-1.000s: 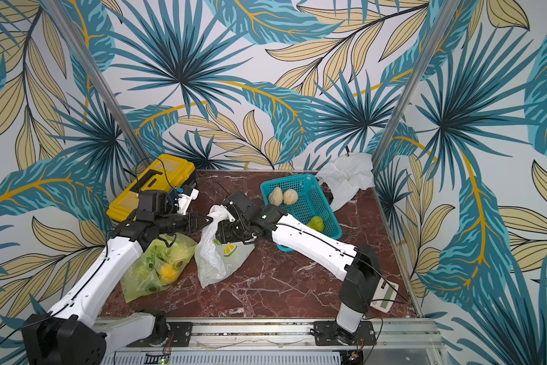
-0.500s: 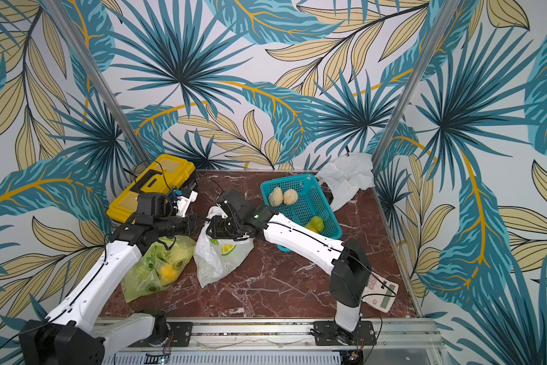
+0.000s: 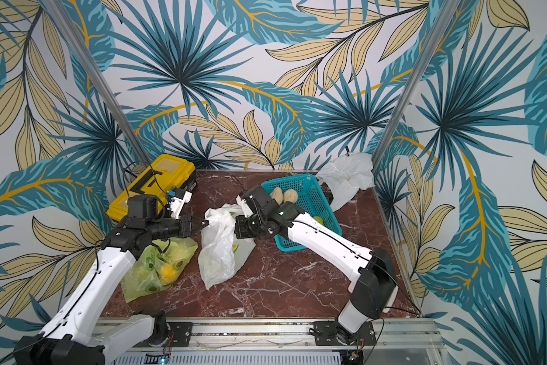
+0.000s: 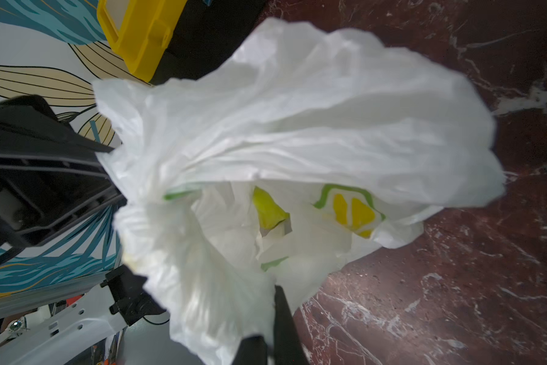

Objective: Place the pears into plastic bags & tie knots
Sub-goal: Tie the plastic bag at the center of the board.

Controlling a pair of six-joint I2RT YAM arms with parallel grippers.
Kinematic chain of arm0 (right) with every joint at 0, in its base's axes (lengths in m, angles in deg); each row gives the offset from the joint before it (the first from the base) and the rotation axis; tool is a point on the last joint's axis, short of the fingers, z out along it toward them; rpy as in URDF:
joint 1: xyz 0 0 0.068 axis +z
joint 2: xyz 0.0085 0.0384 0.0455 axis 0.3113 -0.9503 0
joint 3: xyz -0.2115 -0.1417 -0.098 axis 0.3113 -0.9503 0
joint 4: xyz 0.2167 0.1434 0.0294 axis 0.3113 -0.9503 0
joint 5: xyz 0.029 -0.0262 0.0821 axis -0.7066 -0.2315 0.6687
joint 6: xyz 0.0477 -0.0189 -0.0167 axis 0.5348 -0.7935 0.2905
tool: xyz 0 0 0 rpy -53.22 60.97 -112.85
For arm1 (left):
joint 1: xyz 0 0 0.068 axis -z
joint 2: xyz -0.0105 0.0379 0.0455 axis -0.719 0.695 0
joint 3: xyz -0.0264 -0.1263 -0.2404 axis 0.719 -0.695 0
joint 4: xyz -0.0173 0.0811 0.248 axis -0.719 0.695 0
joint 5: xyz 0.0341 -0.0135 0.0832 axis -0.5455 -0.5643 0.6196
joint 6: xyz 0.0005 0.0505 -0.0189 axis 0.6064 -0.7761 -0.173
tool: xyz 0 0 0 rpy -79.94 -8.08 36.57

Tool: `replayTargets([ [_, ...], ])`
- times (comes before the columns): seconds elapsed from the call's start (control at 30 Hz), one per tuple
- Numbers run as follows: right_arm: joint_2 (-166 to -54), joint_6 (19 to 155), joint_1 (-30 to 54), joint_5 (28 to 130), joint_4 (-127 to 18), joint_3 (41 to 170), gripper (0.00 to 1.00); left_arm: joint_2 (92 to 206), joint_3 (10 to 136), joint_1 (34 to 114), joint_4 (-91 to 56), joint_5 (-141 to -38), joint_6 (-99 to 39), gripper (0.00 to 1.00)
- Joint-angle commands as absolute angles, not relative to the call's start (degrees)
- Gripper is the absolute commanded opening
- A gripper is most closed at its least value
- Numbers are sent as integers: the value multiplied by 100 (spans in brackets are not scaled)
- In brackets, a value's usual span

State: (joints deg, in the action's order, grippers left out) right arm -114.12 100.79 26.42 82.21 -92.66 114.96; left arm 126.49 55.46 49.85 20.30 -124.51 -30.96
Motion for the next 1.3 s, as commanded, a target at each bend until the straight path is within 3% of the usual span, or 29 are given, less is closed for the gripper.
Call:
replayTargets([
  [0.0,-11346,9673,2324,8175,-10270,11288,5,12647,5670,4719,2058,-12170,-3207,0],
  [0.13,-11436,9424,2181,8405,-10355,11314,4,12698,5634,4707,2060,-12129,-3309,0],
  [0.33,-11708,9056,2053,7780,-10874,11107,6,12807,5552,4626,2067,-12205,-3334,0],
  [0.47,-11351,9394,2038,9049,-9851,10835,24,12940,5768,4860,2067,-12519,-3271,0],
  [0.53,-11072,9583,1927,9510,-9438,10759,44,12905,5826,4960,2073,-12590,-3325,0],
  [0.63,-10816,9796,1721,9871,-9038,10745,61,12926,5860,5078,2067,-12657,-3405,0],
  [0.7,-10805,9851,1702,9912,-8811,10823,70,12955,5859,5169,2067,-12651,-3427,0],
  [0.8,-11152,10016,1713,9855,-8867,11259,74,13009,5921,5292,2067,-12568,-3444,0],
  [1.03,-12058,10259,2046,9750,-8932,12081,76,13087,6069,5418,2065,-12528,-3445,0],
  [1.13,-12364,10489,2089,9923,-8635,12204,71,13153,6107,5484,2072,-12547,-3479,0],
  [1.2,-12497,10685,2097,9998,-8242,12121,61,13202,6109,5518,2064,-12591,-3519,0],
  [1.27,-12592,10877,2076,10306,-7591,11902,39,13209,6120,5494,2067,-12661,-3533,8],
])
